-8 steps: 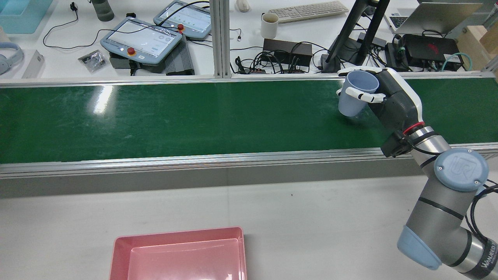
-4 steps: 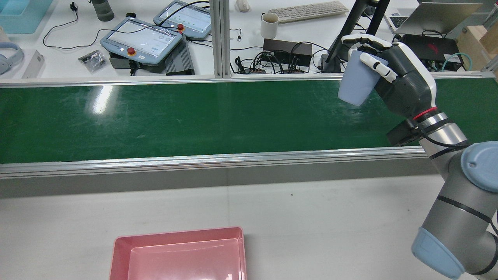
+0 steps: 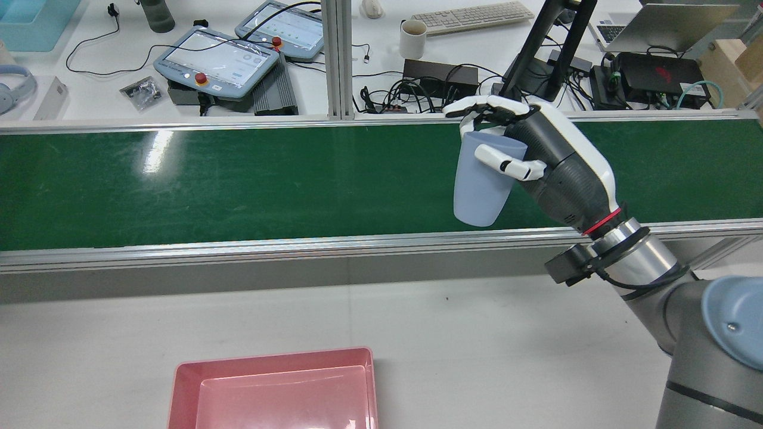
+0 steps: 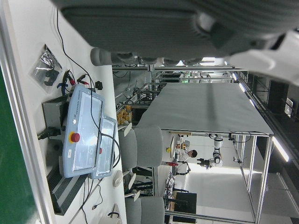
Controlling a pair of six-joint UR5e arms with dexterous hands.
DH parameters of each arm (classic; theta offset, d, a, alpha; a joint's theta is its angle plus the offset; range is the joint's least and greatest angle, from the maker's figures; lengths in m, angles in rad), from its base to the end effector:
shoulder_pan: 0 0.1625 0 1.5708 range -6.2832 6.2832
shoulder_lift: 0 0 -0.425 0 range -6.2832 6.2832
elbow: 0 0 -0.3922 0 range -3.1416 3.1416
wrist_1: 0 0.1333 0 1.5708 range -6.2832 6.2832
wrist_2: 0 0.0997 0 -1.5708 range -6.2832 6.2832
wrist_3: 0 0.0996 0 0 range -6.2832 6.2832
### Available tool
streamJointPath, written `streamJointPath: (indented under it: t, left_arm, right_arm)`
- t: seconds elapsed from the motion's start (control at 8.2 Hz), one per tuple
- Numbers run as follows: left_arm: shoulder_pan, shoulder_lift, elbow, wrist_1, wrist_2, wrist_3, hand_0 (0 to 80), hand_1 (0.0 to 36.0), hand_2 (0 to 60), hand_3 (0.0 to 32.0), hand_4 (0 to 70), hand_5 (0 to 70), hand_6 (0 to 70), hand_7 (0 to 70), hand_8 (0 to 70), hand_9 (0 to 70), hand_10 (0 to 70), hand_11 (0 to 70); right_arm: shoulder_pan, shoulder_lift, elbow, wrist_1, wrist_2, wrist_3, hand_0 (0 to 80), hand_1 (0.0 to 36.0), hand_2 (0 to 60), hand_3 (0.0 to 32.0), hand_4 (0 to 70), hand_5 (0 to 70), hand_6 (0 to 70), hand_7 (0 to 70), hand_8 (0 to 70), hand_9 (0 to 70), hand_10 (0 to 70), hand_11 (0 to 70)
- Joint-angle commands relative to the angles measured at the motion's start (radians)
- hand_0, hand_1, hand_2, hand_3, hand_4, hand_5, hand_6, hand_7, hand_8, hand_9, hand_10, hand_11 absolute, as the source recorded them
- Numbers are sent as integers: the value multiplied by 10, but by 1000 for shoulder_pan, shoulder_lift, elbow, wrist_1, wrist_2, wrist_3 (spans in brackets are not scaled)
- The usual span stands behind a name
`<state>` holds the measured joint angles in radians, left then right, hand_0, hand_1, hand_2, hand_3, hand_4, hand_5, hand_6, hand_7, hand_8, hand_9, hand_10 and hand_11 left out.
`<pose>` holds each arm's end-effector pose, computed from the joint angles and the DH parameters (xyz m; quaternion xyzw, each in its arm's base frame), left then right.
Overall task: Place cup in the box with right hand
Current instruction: 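Lift the blue cup off the belt and carry it over the pink tray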
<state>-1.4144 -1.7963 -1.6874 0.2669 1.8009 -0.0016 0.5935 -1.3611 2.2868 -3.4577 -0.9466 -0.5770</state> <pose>-0.0207 -0.5790 0.5373 -0.1353 0.7199 -0.6670 0.1361 -0.2640 -0.4091 0.3003 -0.0287 -0.8553 0.5046 0.1144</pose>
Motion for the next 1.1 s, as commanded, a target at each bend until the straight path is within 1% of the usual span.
streamJointPath:
  t: [0.0, 0.12, 0.24, 0.37, 0.49, 0.61, 0.73, 0.85, 0.98]
  left_arm:
    - [0, 0, 0, 0, 0, 0, 0, 0, 0, 0, 0, 0, 0, 0, 0, 0, 0, 0]
    - [0, 0, 0, 0, 2, 0, 0, 0, 0, 0, 0, 0, 0, 0, 0, 0, 0, 0]
    - [0, 0, 0, 0, 0, 0, 0, 0, 0, 0, 0, 0, 0, 0, 0, 0, 0, 0]
    - [0, 0, 0, 0, 0, 0, 0, 0, 0, 0, 0, 0, 0, 0, 0, 0, 0, 0]
    - [0, 0, 0, 0, 0, 0, 0, 0, 0, 0, 0, 0, 0, 0, 0, 0, 0, 0]
    - [0, 0, 0, 0, 0, 0, 0, 0, 0, 0, 0, 0, 0, 0, 0, 0, 0, 0]
    - [0, 0, 0, 0, 0, 0, 0, 0, 0, 0, 0, 0, 0, 0, 0, 0, 0, 0]
    - [0, 0, 0, 0, 0, 0, 0, 0, 0, 0, 0, 0, 0, 0, 0, 0, 0, 0]
    - [0, 0, 0, 0, 2, 0, 0, 0, 0, 0, 0, 0, 0, 0, 0, 0, 0, 0]
  right_arm:
    - [-209, 87, 13, 2, 3, -221, 446, 221, 600, 0, 89, 228, 479, 700, 700, 700, 518, 700]
    - [-248, 95, 17, 5, 3, -301, 459, 238, 600, 0, 135, 223, 477, 700, 700, 700, 525, 700]
    - [-265, 96, 23, 3, -1, -390, 467, 250, 600, 0, 195, 220, 476, 700, 700, 700, 531, 700]
    - [-265, 86, 61, 2, -14, -518, 472, 259, 600, 0, 242, 217, 476, 700, 700, 700, 536, 700]
    - [-265, 80, 109, 2, -18, -673, 475, 263, 600, 0, 224, 216, 473, 700, 700, 700, 532, 700]
    - [-277, 83, 118, 5, -29, -775, 481, 257, 600, 0, 197, 218, 471, 700, 700, 700, 529, 700]
    - [-315, 83, 108, 5, -44, -841, 488, 263, 600, 0, 175, 219, 471, 700, 700, 700, 538, 700]
    - [-349, 82, 77, 9, -40, -881, 502, 278, 600, 0, 136, 220, 471, 700, 700, 700, 559, 700]
    - [-369, 89, 22, 17, -34, -882, 505, 285, 600, 0, 129, 219, 471, 700, 700, 700, 568, 700]
